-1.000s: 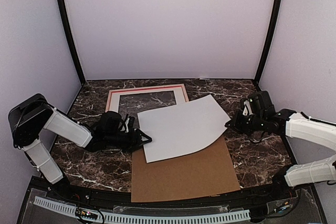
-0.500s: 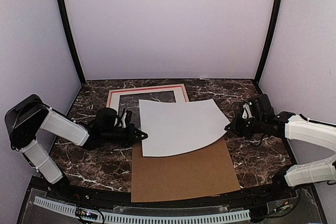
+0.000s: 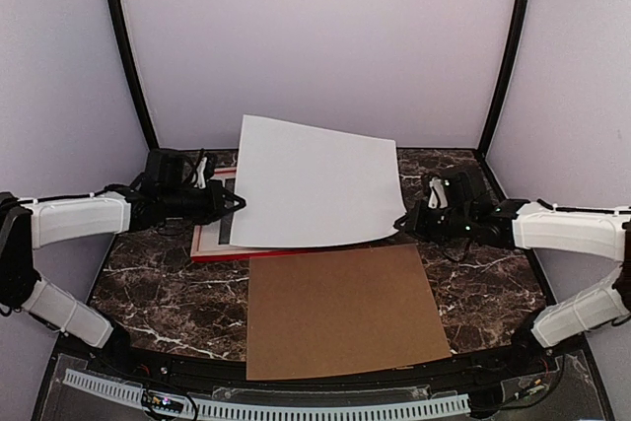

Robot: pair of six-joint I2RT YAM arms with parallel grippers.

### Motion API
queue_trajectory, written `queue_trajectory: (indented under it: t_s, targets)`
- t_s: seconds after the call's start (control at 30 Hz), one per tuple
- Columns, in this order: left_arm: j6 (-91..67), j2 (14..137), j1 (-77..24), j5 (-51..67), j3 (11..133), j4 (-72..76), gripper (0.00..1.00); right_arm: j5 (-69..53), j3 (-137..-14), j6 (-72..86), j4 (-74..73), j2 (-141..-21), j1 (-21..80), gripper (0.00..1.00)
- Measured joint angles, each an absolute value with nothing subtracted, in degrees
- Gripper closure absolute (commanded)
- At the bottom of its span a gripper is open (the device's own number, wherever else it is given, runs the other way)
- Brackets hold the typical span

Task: Put the photo into the frame
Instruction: Place the photo on the mat board.

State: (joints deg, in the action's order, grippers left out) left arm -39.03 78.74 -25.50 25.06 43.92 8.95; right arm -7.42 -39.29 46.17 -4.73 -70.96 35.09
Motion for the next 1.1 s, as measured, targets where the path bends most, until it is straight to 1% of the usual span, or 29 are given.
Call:
queue_trajectory:
  t_s: [0.23,0.4,0.53,0.8,1.1]
  targets:
    - [-33.19,80.18,-14.44,27.33,48.14,-2.17,1.00,-6.48,-50.22,45.65,3.90,-86.41,37.54,1.00]
    - [-29.21,84.51,-8.05,28.62,52.18,-7.68,1.00,-6.92,-58.41,45.52,8.14,-96.47,38.02,1.00]
    - [-26.26,88.84,-4.36,29.26,55.90,-10.46,1.00,-7.86,-62.17,45.78,10.52,-102.96,38.39,1.00]
    - [-23.00,97.67,-2.00,29.30,60.80,-14.09,1.00,-8.78,-65.78,46.89,12.45,-110.08,38.94,1.00]
    - [-21.74,104.92,-1.76,28.14,65.12,-16.56,0.99,-8.93,-65.89,48.12,14.41,-112.09,38.98,1.00]
